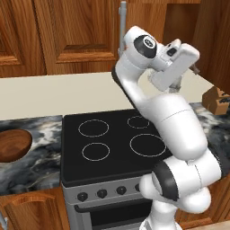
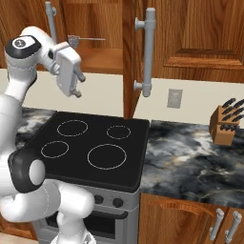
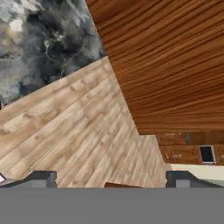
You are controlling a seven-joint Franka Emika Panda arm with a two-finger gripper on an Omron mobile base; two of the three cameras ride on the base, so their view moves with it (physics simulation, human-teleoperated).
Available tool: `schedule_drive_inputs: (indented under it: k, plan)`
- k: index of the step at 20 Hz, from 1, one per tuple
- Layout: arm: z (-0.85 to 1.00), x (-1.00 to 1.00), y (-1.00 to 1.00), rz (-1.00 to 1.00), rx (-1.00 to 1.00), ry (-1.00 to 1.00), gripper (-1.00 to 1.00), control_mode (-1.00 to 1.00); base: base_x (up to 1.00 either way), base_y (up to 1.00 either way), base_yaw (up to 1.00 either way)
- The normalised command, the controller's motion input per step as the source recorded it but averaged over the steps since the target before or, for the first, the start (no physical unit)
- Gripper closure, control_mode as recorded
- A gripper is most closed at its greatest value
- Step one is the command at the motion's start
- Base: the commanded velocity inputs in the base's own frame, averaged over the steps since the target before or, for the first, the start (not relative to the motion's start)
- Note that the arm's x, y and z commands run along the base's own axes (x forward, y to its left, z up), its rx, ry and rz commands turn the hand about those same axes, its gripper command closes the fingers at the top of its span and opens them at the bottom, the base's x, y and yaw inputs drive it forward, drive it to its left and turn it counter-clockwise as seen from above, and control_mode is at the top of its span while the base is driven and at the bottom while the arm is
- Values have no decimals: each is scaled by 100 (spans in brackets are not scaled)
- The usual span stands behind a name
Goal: Open the cabinet and setup a tea strainer by placing it in the bowl upright.
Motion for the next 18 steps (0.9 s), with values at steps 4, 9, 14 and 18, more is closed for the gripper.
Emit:
schedule_drive_inputs:
  k: [4, 9, 14, 18]
  plan:
    - [-62, 8, 56, -26, 80, -35, -100, -100, 0, 0, 0]
    - [-71, 0, 31, -12, 81, -32, -100, -100, 0, 0, 0]
    - [-38, -5, 10, 23, 45, -37, -100, -100, 0, 0, 0]
    - [-3, -13, 42, 33, 0, -40, -100, -100, 0, 0, 0]
